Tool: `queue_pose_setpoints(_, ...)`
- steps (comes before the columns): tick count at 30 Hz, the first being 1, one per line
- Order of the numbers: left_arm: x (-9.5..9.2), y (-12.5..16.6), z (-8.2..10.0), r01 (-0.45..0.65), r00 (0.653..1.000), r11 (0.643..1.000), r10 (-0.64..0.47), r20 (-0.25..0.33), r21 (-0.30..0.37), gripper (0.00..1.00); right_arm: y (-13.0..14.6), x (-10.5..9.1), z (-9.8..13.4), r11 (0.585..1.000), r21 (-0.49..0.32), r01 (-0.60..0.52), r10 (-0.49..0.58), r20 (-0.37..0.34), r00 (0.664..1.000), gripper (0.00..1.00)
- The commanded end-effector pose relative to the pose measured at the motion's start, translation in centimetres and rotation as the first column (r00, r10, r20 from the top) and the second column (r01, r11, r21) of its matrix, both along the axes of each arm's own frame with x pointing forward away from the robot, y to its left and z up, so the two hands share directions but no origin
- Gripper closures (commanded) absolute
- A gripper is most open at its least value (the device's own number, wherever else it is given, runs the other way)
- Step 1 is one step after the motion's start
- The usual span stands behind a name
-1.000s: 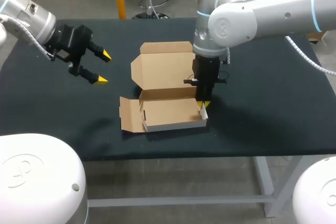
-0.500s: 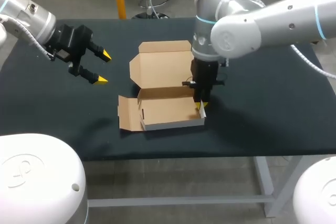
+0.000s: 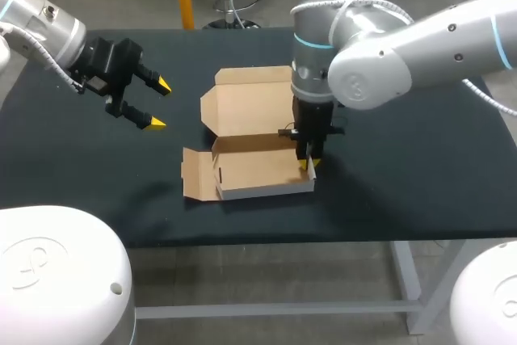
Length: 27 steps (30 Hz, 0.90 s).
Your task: Assemble the packaging by folding the flat box into shape, placing the metal phone stand inside, and closing the box properly
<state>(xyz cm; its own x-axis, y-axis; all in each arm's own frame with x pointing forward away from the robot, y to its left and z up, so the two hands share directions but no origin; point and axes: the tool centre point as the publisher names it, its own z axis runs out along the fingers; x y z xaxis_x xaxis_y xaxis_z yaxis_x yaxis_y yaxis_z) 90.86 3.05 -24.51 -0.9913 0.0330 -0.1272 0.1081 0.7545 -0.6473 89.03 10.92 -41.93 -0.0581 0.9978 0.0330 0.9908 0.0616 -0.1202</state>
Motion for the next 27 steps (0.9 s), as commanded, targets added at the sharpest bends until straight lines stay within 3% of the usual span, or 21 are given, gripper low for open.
queue_pose_setpoints(1,0.00,0.03,0.06,0.001,1.000,1.000,-0.001,-0.002,0.003,0.00,-0.03,-0.13,-0.02,1.000,-0.006,0.005,-0.005,0.020,1.000,0.86)
queue_pose_setpoints(6,0.00,0.03,0.06,0.001,1.000,1.000,-0.001,-0.002,0.003,0.00,-0.09,-0.06,0.08,1.000,-0.020,0.019,-0.018,0.053,0.998,0.92)
queue_pose_setpoints(8,0.00,0.03,0.06,0.001,1.000,1.000,-0.001,-0.002,0.003,0.00,-0.13,-0.07,0.11,1.000,-0.018,0.019,-0.018,0.065,0.998,1.00)
queue_pose_setpoints(18,0.00,0.03,0.06,0.001,1.000,1.000,-0.001,-0.002,0.003,0.00,0.04,-0.02,-0.19,0.998,-0.053,-0.015,0.018,0.053,0.998,1.00)
queue_pose_setpoints(27,0.00,0.03,0.06,0.001,1.000,1.000,-0.001,-0.002,0.003,0.00,-0.26,0.10,-0.47,0.983,-0.185,-0.005,0.006,0.002,1.000,1.00)
